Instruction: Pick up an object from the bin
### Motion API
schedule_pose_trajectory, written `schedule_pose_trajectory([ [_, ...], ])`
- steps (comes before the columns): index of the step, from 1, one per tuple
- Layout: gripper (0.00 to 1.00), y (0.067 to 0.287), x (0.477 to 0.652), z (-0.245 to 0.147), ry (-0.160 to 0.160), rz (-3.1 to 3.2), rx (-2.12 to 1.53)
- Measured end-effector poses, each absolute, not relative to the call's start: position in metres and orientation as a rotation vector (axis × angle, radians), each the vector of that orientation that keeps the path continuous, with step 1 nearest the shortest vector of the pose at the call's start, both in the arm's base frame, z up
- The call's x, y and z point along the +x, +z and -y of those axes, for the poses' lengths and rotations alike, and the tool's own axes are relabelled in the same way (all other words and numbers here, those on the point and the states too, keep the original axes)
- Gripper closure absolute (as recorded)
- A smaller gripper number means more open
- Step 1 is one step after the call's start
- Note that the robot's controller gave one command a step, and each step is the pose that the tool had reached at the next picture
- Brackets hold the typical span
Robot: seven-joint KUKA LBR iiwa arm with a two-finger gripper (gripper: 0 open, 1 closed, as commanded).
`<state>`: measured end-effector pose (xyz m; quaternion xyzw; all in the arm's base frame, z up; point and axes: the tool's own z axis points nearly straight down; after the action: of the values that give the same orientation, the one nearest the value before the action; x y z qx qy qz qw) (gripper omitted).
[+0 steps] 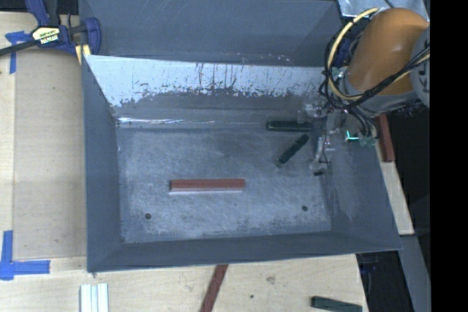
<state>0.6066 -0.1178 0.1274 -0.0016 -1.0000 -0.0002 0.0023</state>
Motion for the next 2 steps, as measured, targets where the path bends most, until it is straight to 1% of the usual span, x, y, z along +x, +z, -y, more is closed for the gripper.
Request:
schedule_pose_trajectory([
  [1, 0.00, 0.132, 0.609, 0.118, 0.001, 3.145, -0.002],
  [2, 0.00, 0.103, 0.615, 0.101, 0.003, 3.146, 0.113],
])
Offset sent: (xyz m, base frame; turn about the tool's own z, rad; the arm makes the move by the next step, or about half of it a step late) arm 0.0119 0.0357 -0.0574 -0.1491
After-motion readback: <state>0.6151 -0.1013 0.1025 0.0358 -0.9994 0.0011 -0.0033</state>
